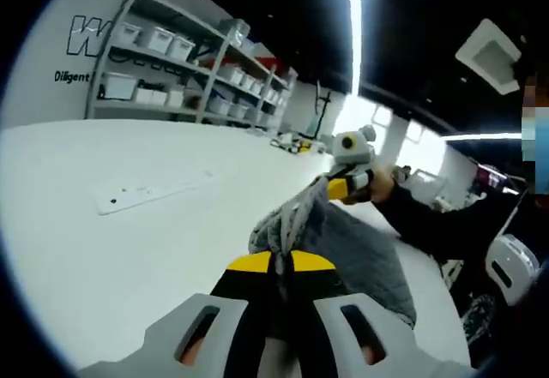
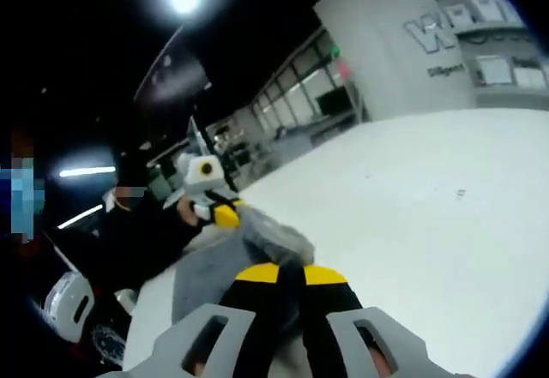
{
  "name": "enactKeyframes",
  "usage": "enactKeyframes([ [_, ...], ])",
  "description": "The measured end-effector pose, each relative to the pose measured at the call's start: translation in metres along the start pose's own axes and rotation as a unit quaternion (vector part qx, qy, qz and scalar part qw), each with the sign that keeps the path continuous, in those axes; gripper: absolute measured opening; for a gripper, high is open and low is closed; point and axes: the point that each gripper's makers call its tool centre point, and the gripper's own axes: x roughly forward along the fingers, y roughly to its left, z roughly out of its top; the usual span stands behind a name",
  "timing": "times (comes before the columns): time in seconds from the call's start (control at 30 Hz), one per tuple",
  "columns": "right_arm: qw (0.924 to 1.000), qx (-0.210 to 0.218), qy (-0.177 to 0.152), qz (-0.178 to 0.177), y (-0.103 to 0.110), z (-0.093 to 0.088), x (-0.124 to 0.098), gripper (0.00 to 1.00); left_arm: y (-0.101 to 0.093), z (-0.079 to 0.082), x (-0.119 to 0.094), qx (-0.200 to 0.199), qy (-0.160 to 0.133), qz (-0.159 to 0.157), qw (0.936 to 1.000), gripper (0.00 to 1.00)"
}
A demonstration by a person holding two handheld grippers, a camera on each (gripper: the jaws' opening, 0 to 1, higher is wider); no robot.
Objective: Open the folded towel by lifting each exposed corner and separating the folded layers until the towel lies flat within the target outline without major curled edges
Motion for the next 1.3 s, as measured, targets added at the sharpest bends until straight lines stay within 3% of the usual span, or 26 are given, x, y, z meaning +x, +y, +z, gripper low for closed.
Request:
enactKeyframes([
  [0.4, 1.0, 0.0, -0.008, 0.0, 0.015, -0.002, 0.001, 0.02, -0.003, 0.008, 0.001, 0.006, -0.005, 0.001, 1.0, 0.03],
  [0.73, 0.9992, -0.001, -0.03, 0.026, 0.033, 0.007, 0.0, 0.02, -0.02, 0.025, -0.009, -0.032, -0.024, -0.027, 0.9988, 0.03],
  [0.87, 0.9992, -0.01, -0.028, 0.026, 0.026, 0.004, 0.009, 0.02, -0.022, 0.027, -0.011, -0.043, -0.026, -0.034, 0.9982, 0.03],
  [1.3, 0.9988, -0.002, -0.035, 0.035, 0.036, 0.007, 0.011, 0.02, -0.035, 0.039, -0.018, -0.065, -0.046, -0.052, 0.9954, 0.03],
])
